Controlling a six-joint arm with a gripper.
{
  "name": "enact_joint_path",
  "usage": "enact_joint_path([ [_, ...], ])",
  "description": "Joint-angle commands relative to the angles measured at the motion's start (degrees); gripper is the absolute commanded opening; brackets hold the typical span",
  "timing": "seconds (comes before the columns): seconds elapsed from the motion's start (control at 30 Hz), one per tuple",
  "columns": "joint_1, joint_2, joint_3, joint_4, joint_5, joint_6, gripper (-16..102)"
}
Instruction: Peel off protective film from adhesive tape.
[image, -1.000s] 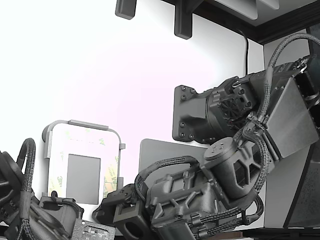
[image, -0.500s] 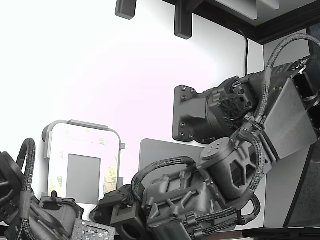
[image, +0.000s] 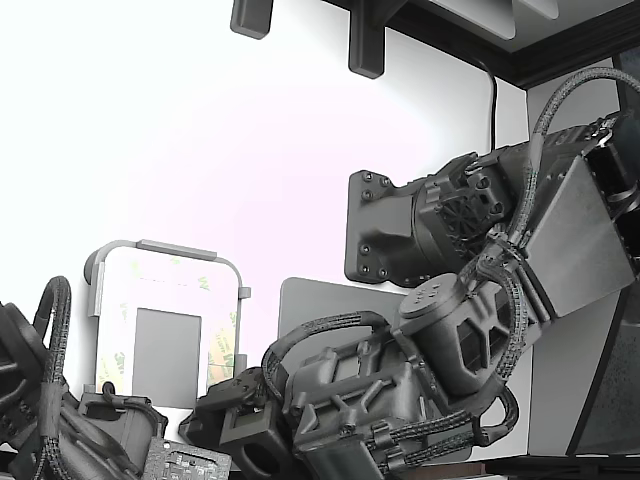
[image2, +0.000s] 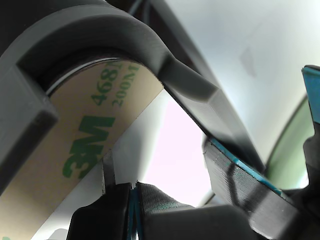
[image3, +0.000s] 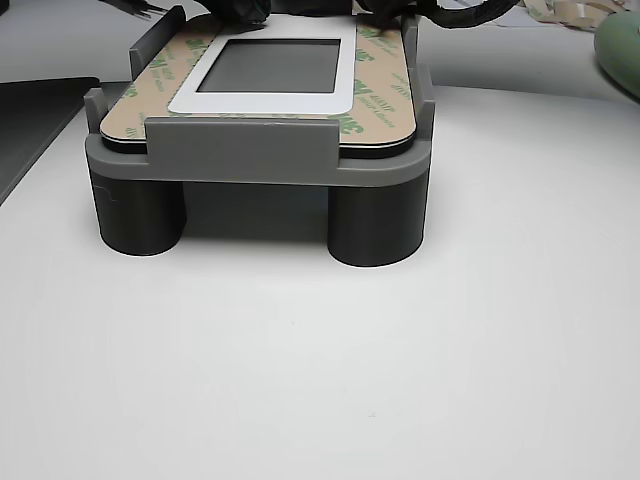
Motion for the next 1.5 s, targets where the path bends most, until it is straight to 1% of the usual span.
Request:
enact_joint_path([
  [0.0, -0.44, 1.67, -0.88, -0.62, 0.09, 0.09, -11],
  [0.3, -0.26, 1.58, -2.37, 1.14, 0.09, 0.62, -11],
  [0.8, 0.0, 0.53, -4.04, 1.93, 0.26, 0.35, -11],
  [1.47, -0.44, 0.7, -2.29, 0.35, -0.09, 0.09, -11],
])
